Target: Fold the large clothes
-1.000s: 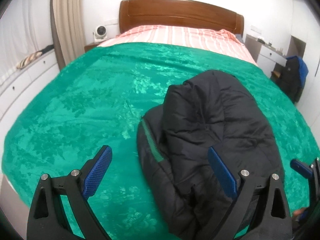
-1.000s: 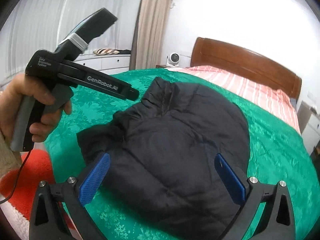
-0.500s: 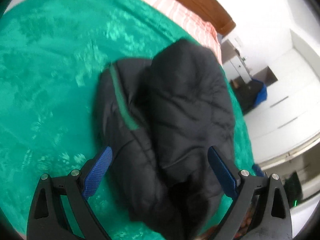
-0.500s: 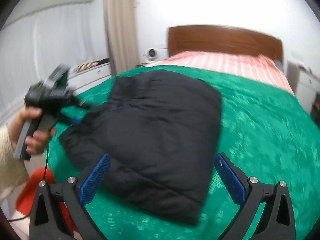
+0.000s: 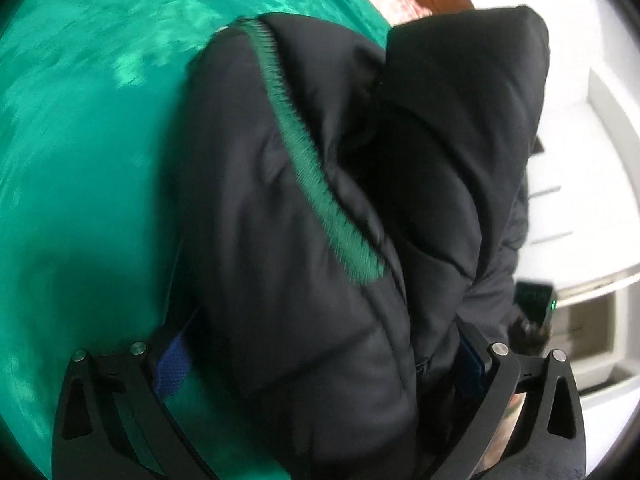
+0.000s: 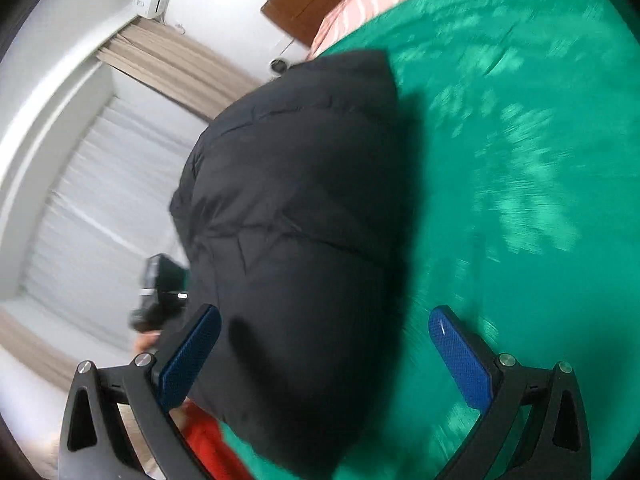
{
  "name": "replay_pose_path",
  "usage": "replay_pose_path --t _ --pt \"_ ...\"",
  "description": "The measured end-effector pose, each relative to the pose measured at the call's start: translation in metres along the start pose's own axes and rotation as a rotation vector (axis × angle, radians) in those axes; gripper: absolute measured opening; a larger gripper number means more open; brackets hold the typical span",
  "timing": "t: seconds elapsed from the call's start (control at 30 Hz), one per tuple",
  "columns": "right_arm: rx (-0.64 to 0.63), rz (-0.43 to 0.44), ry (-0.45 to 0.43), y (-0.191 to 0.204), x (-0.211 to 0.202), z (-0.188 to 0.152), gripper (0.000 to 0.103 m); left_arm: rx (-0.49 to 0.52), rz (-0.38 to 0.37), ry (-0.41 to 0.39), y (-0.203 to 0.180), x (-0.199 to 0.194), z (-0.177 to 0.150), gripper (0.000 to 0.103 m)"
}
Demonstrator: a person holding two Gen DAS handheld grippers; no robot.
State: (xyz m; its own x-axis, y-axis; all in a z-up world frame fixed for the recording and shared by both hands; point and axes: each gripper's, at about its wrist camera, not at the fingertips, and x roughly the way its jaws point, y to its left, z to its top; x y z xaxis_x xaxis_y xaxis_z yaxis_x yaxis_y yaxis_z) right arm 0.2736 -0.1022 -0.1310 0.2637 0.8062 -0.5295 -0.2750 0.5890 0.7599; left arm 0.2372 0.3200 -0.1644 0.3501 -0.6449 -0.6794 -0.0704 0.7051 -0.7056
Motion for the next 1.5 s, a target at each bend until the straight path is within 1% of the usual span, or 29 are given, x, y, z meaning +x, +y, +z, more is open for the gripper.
replay_pose_path --t 0.1,0.17,0.23,0.27,0.33,0.37,0.4,0.47,0.5,0.57,0.67,0.73,0.83,0.87,0.9,0.97,1.03,1.07,1.1,1.13,1.17,1.2,1.23,1.27,1.3,1.33,1.4,1.47,1.5 --pt "0.053 0.083 0.087 -0.012 0.035 0.021 0.103 0.060 0.015 0.045 -0.006 0.012 0.018 0.103" --pt "0.035 0.104 0.100 -0.011 0.051 0.031 0.103 0.072 0.006 0.058 -0.005 0.019 0.027 0.103" --pt "-0.094 0.034 0.122 0.007 0.068 0.038 0.102 0.043 0.002 0.056 -0.005 0.026 0.034 0.103" --pt "-0.169 -0.013 0.133 0.020 0.074 0.039 0.101 0.039 0.016 0.053 -0.008 0.028 0.035 0.103" --pt "-0.347 -0.111 0.146 0.054 0.081 0.030 0.101 0.067 0.062 0.035 -0.019 0.028 0.030 0.102" --pt "-0.458 -0.154 0.135 0.073 0.082 0.020 0.101 0.088 0.074 0.014 -0.025 0.026 0.024 0.098" --pt "-0.520 -0.174 0.123 0.084 0.081 0.012 0.101 0.100 0.067 -0.021 -0.030 0.021 0.016 0.091" --pt "-0.664 -0.207 0.080 0.109 0.072 -0.010 0.099 0.112 0.046 -0.092 -0.036 0.009 0.000 0.082" --pt "-0.704 -0.210 0.061 0.118 0.067 -0.018 0.097 0.126 0.040 -0.129 -0.042 0.002 -0.010 0.079" --pt "-0.754 -0.198 0.019 0.134 0.055 -0.031 0.093 0.146 0.037 -0.181 -0.054 -0.013 -0.023 0.076" --pt "-0.810 -0.175 -0.059 0.162 0.038 -0.044 0.092 0.183 0.045 -0.239 -0.075 -0.032 -0.030 0.075" --pt "-0.844 -0.170 -0.111 0.178 0.028 -0.045 0.091 0.219 0.057 -0.279 -0.092 -0.046 -0.025 0.074" --pt "-0.855 -0.154 -0.182 0.196 0.014 -0.027 0.091 0.264 0.061 -0.324 -0.118 -0.064 -0.004 0.074" --pt "-0.850 -0.149 -0.198 0.200 0.011 -0.016 0.091 0.284 0.062 -0.338 -0.130 -0.069 0.012 0.074" --pt "-0.838 -0.142 -0.216 0.202 0.007 0.001 0.091 0.293 0.065 -0.348 -0.137 -0.071 0.022 0.074" --pt "-0.811 -0.137 -0.230 0.204 0.008 0.035 0.091 0.321 0.091 -0.376 -0.157 -0.072 0.056 0.074" --pt "-0.736 -0.139 -0.212 0.194 0.014 0.076 0.092 0.331 0.138 -0.391 -0.171 -0.063 0.094 0.082" --pt "-0.656 -0.161 -0.193 0.181 0.021 0.102 0.095 0.329 0.179 -0.379 -0.173 -0.053 0.114 0.094" --pt "-0.604 -0.187 -0.179 0.170 0.024 0.120 0.101 0.309 0.237 -0.342 -0.169 -0.039 0.136 0.103" --pt "-0.528 -0.261 -0.166 0.153 0.031 0.137 0.102 0.277 0.285 -0.308 -0.160 -0.025 0.150 0.102" --pt "-0.479 -0.319 -0.163 0.140 0.036 0.144 0.102 0.229 0.327 -0.265 -0.145 -0.009 0.161 0.102" --pt "-0.428 -0.378 -0.158 0.123 0.040 0.146 0.102 0.183 0.362 -0.233 -0.130 0.002 0.165 0.101" --pt "-0.402 -0.395 -0.158 0.112 0.042 0.143 0.102 0.144 0.405 -0.207 -0.115 0.014 0.164 0.101" --pt "-0.387 -0.396 -0.158 0.104 0.041 0.137 0.102 0.133 0.428 -0.196 -0.105 0.021 0.159 0.100" --pt "-0.378 -0.383 -0.156 0.099 0.043 0.129 0.102 0.142 0.405 -0.207 -0.099 0.023 0.151 0.100" --pt "-0.383 -0.375 -0.154 0.097 0.043 0.123 0.102 0.147 0.365 -0.239 -0.097 0.019 0.142 0.100" --pt "-0.422 -0.398 -0.158 0.098 0.039 0.105 0.102 0.149 0.374 -0.288 -0.100 0.007 0.126 0.100" --pt "-0.468 -0.416 -0.179 0.100 0.026 0.087 0.102 0.186 0.363 -0.351 -0.113 -0.006 0.105 0.100" --pt "-0.494 -0.430 -0.199 0.106 0.018 0.073 0.102 0.215 0.380 -0.396 -0.122 -0.013 0.092 0.101"
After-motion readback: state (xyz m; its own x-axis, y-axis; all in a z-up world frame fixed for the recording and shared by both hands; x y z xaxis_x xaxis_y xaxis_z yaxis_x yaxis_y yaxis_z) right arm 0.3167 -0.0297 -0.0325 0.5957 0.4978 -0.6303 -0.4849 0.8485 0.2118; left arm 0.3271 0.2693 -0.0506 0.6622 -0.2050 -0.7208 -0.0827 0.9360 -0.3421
